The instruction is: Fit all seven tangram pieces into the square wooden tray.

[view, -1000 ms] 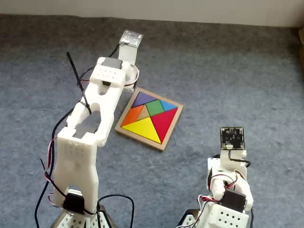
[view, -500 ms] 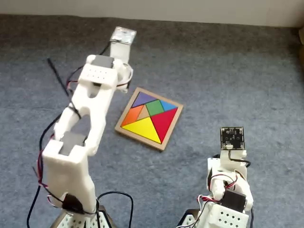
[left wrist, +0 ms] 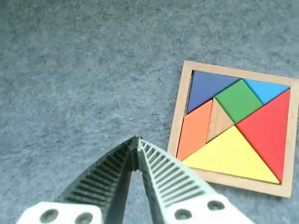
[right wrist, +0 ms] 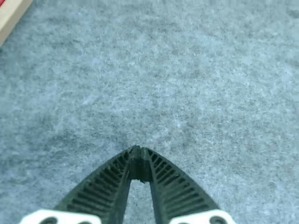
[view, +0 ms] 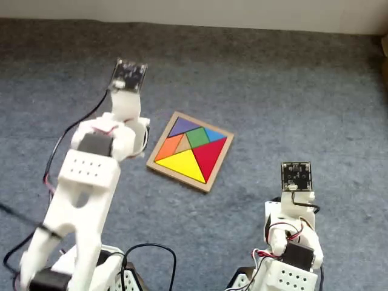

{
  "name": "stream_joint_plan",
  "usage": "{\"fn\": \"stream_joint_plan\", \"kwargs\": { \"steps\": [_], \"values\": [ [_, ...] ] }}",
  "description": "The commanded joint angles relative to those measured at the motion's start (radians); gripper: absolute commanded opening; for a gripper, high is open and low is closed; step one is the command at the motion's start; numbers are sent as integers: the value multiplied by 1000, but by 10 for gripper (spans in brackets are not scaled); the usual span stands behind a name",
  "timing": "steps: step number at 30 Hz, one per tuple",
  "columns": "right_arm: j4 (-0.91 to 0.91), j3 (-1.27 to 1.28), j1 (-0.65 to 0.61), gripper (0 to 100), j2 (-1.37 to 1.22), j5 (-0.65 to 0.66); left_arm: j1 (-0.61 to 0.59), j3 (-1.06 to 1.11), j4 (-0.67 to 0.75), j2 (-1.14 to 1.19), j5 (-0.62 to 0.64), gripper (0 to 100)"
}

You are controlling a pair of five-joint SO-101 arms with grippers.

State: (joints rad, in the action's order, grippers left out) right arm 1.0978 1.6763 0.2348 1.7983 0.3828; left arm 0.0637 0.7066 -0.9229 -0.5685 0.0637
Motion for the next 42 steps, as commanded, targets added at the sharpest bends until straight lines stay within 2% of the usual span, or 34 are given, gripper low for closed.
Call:
{"fn": "stream_joint_plan", "kwargs": {
  "steps": [1,6,13,18,23,26,32,35,42],
  "values": [
    [4,97,13,9,13,-2,-42,166,55,-211,8,10],
    [2,96,13,9,15,-3,-87,392,110,-449,8,11],
    [-4,93,5,9,15,-20,-87,634,109,-783,8,11],
    [-65,91,-44,5,15,-227,-88,820,106,-1029,5,11],
    [-166,97,-119,5,15,-255,-88,992,104,-1268,-135,11],
    [-159,97,-145,5,15,-265,-88,986,44,-1259,-170,11],
    [-134,97,-174,5,5,-399,-88,990,-106,-1222,-169,9],
    [-58,97,-171,5,5,-362,-88,990,-178,-1222,-169,7],
    [147,97,-165,5,15,-170,-88,990,-310,-1222,-169,7]
  ]
}}
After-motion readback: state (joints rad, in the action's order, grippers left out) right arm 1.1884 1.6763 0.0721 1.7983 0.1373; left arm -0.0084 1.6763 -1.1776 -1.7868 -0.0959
